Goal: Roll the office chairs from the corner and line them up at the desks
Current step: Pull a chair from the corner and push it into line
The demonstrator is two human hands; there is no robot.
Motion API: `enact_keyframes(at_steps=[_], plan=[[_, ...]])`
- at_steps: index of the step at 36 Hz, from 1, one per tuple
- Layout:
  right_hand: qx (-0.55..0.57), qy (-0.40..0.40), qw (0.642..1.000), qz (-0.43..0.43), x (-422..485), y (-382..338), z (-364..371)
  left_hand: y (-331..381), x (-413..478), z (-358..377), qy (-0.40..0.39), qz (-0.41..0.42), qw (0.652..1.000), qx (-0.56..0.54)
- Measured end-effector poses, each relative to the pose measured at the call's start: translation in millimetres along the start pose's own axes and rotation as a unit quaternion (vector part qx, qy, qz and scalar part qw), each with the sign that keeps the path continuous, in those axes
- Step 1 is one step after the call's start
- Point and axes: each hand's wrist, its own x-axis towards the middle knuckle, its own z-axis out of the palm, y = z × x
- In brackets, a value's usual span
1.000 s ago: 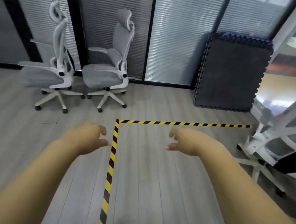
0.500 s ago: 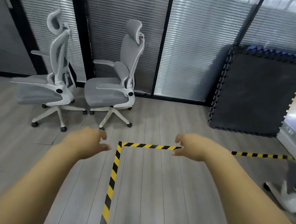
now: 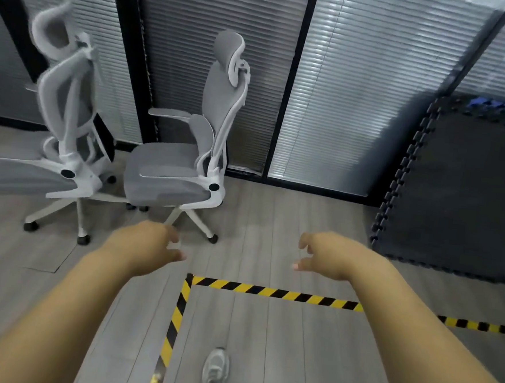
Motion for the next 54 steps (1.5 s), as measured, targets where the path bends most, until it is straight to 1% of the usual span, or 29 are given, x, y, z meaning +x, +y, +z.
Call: enact_keyframes(at_steps=[7, 14, 18, 22, 28, 35, 37, 39, 41, 43, 47, 51, 54], plan=[[-0.021, 0.006, 1.0, -0.001, 111.6, 40.1, -62.9, 30.7, 144.1, -31.8, 0.001, 0.016, 1.0, 0.004], [-0.052, -0.018, 0.998, 0.007, 209.1, 84.2, -134.0, 73.6, 283.3, -64.8, -0.029, 0.041, 0.999, 0.003], [-0.041, -0.013, 0.999, 0.006, 261.5, 115.0, -163.9, 99.1, 346.7, -83.0, -0.039, 0.043, 0.998, -0.004], [-0.038, -0.031, 0.999, 0.003, 319.4, 146.9, -189.0, 119.7, 402.2, -99.5, -0.025, 0.043, 0.999, 0.019], [-0.053, -0.032, 0.997, -0.043, 415.1, 189.5, -236.1, 143.6, 481.8, -115.7, -0.009, 0.013, 1.0, 0.003], [-0.097, -0.016, 0.985, -0.14, 529.5, 216.1, -323.0, 173.3, 565.4, -143.8, 0.034, -0.063, 0.997, -0.024], [-0.112, -0.012, 0.979, -0.169, 558.3, 216.3, -349.5, 181.9, 584.4, -159.2, 0.066, -0.078, 0.995, -0.022], [-0.122, -0.004, 0.976, -0.182, 586.1, 213.8, -373.2, 188.9, 597.6, -176.2, 0.118, -0.086, 0.989, -0.006], [-0.132, -0.001, 0.971, -0.197, 611.1, 207.9, -391.7, 190.6, 608.0, -189.0, 0.174, -0.101, 0.979, -0.017], [-0.142, -0.002, 0.963, -0.228, 641.5, 198.3, -406.4, 186.6, 619.1, -199.6, 0.213, -0.141, 0.966, -0.045], [-0.148, -0.011, 0.95, -0.276, 686.2, 175.7, -420.5, 169.6, 639.8, -204.3, 0.253, -0.2, 0.945, -0.058], [-0.166, -0.019, 0.933, -0.319, 738.6, 144.6, -438.9, 153.0, 672.5, -206.6, 0.293, -0.213, 0.932, -0.028], [-0.181, -0.011, 0.923, -0.339, 774.0, 120.9, -451.7, 147.3, 701.7, -210.2, 0.286, -0.244, 0.926, -0.023]])
